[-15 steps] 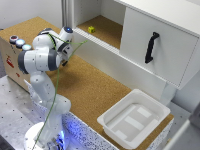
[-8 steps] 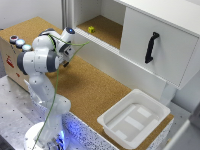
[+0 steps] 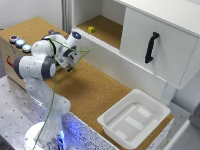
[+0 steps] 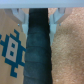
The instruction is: Open the cabinet drawer
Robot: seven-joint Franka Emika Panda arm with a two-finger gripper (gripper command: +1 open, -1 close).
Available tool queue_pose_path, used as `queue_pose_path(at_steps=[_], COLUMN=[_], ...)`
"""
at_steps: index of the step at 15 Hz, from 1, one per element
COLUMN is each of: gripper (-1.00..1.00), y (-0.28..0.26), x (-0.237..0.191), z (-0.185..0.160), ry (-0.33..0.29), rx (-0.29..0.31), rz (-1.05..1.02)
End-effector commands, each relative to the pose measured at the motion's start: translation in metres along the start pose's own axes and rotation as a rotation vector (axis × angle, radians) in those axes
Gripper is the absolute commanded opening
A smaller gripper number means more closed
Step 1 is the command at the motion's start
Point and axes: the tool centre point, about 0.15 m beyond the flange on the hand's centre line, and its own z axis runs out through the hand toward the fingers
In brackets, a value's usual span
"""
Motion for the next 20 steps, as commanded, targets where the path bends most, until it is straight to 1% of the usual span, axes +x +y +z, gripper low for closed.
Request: queue_pose_path(at_steps=[1,7,10,11,13,14,16,17,19,20], gripper=[-1.00,-1.00,-1.00,-1.00,-1.00,1.00,1.00,1.00,1.00,1.00], y=[0.073,0.099,0.112,0.117,0.124,0.126,0.118,0.108,0.088,0.082], x=[0.011,0.021,0.027,0.028,0.027,0.027,0.026,0.024,0.020,0.018], z=[0.009,-0.012,-0.019,-0.020,-0.023,-0.023,-0.027,-0.031,-0.043,-0.049], ry=[0.002,0.041,0.037,0.035,0.036,0.020,0.005,-0.008,-0.041,-0.044], rx=[0.091,0.069,0.059,0.068,0.055,0.052,0.016,-0.024,-0.081,-0.107], rz=[0.014,0.063,0.099,0.115,0.146,0.157,0.136,0.095,0.016,-0.003])
